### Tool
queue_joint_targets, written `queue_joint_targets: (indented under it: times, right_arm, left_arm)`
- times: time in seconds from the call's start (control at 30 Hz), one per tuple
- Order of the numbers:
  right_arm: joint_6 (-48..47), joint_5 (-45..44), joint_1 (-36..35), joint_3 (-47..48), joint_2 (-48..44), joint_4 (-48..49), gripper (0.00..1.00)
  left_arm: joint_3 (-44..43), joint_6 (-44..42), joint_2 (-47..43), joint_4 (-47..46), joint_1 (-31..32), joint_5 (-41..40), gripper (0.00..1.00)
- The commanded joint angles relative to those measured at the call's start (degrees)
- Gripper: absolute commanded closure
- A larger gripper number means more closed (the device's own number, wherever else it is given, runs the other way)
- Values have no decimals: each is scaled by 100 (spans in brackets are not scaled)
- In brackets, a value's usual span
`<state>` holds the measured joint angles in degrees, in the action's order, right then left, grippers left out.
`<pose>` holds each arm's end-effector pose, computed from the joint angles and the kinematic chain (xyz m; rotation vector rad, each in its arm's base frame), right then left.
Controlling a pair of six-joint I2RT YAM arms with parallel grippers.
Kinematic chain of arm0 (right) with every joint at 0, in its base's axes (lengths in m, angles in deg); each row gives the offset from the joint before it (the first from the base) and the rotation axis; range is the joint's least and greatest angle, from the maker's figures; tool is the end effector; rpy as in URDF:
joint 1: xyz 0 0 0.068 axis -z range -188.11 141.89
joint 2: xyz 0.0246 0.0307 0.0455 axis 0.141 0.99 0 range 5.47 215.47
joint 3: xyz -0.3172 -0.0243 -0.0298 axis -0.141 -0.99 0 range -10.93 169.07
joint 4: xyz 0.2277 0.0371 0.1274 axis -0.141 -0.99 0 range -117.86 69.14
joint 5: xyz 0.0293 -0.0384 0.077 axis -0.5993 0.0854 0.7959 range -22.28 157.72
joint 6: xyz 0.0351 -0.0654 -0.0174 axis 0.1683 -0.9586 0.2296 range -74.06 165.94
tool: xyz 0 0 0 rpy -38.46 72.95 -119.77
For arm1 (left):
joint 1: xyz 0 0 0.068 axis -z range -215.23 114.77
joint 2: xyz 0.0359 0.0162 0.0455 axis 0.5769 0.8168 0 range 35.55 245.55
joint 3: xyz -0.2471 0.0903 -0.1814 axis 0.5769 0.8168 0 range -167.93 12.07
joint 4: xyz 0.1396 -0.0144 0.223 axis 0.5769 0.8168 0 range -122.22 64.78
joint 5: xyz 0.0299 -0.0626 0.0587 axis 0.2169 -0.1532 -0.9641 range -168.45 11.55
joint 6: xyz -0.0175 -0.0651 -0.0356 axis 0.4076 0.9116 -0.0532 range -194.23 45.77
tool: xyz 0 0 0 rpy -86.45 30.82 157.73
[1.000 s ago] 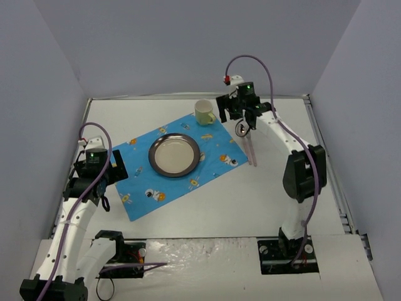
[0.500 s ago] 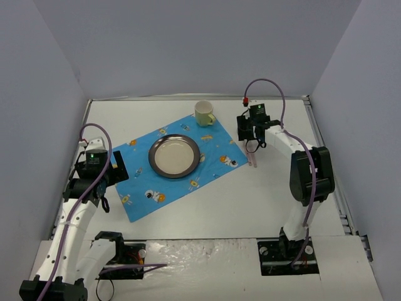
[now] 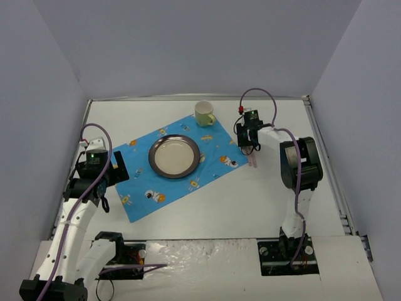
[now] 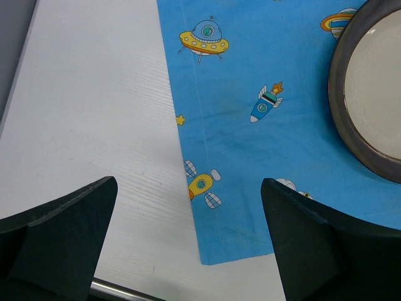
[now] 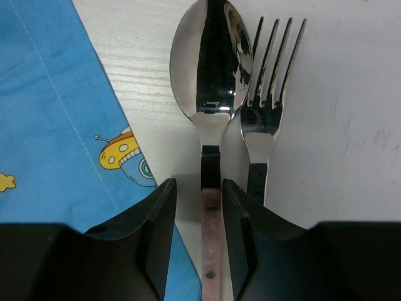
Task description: Set the dinner table for one person
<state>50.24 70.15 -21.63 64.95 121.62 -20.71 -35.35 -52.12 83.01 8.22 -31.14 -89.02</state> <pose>0.4766 0.1175 0.1903 -0.2057 2.2700 0.2119 0.1612 0.0004 0.3140 -0.4494 2.2180 -0.0328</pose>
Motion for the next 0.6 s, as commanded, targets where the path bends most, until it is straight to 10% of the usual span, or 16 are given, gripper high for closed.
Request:
queue_joint_targets:
  times: [0.0, 0.33, 0.57]
  right_arm:
    - [-24, -188, 16, 127, -28, 261, 70]
    - [-120, -556, 16, 130, -235, 268, 100]
    - [-359, -622, -129, 125, -1059, 227, 100]
  left_arm:
    - [-145, -32, 15, -221, -23, -74, 3]
    - [-154, -42, 70, -239, -23, -49, 3]
    - [-145, -41, 70, -248, -23, -37, 3]
